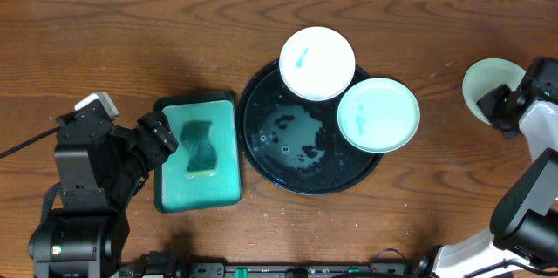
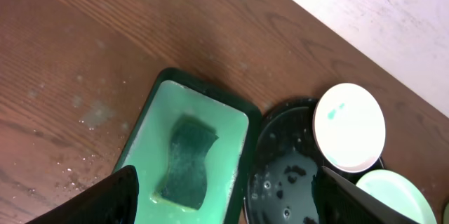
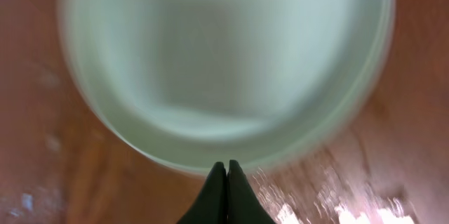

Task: Clean dirty plates on tray and stack at the side
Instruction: 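Carry the pale green plate right and set it beside the black tray, then grasp the second pale green plate rim with right gripper and pull it right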

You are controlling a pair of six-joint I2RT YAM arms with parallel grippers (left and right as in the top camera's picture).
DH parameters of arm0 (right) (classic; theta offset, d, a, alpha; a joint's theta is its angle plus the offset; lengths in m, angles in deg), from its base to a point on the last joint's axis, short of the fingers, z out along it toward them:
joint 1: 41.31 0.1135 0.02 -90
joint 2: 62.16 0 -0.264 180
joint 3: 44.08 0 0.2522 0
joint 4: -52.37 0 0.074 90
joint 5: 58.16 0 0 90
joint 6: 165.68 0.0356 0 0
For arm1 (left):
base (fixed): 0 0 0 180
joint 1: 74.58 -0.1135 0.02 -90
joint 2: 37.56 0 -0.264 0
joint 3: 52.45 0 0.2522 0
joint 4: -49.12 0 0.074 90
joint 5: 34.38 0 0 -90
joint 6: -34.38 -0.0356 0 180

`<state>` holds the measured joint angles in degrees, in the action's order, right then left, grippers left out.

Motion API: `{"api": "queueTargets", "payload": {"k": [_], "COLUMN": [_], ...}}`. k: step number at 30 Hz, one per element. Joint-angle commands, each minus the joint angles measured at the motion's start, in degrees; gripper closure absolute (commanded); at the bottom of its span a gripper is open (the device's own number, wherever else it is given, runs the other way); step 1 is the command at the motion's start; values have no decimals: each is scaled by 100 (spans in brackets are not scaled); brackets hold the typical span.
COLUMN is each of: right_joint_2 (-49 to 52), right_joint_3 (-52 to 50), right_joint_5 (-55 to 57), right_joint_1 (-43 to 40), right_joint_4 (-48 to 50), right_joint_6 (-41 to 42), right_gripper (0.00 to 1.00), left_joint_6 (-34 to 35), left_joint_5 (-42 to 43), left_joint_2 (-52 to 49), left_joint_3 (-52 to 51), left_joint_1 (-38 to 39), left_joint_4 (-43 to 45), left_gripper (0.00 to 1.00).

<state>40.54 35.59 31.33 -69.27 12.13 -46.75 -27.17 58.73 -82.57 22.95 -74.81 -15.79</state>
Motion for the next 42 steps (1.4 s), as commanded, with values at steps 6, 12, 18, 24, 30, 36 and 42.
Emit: {"api": "queueTargets", "payload": {"k": [6,12,18,24,30,36,42], "right_joint_2": [835,970,968,295,-1145,-1147,-387], "right_joint_3": [39,39,-13,184,190,4,-195], "right_joint_5": [-66,-911,-1185,-920,-1777,-1250,-1303], "right_joint_1": [203,422,1071,1327,1364,1812,2245], "right_joint_4": [979,-278,-1781,-1709,-1565,-1930,-1624], "right_joint_6": [-1360,-1202,-256,-625,-2083,-1797,-1764], "right_gripper": [99,99,99,95,47,24,48], "left_joint_6": [-35,-35,-35,-35,-35,-35,-35], "left_joint_5": [33,33,33,33,33,33,33], "left_joint_2": [-11,-11,-11,-11,-11,-11,-11], "left_joint_3": [116,116,116,116,116,116,116], "left_joint_1": [-20,-20,-20,-20,-20,-20,-20], "left_joint_4": [2,2,2,2,2,2,2], "left_gripper": [21,21,21,21,21,21,21]}}
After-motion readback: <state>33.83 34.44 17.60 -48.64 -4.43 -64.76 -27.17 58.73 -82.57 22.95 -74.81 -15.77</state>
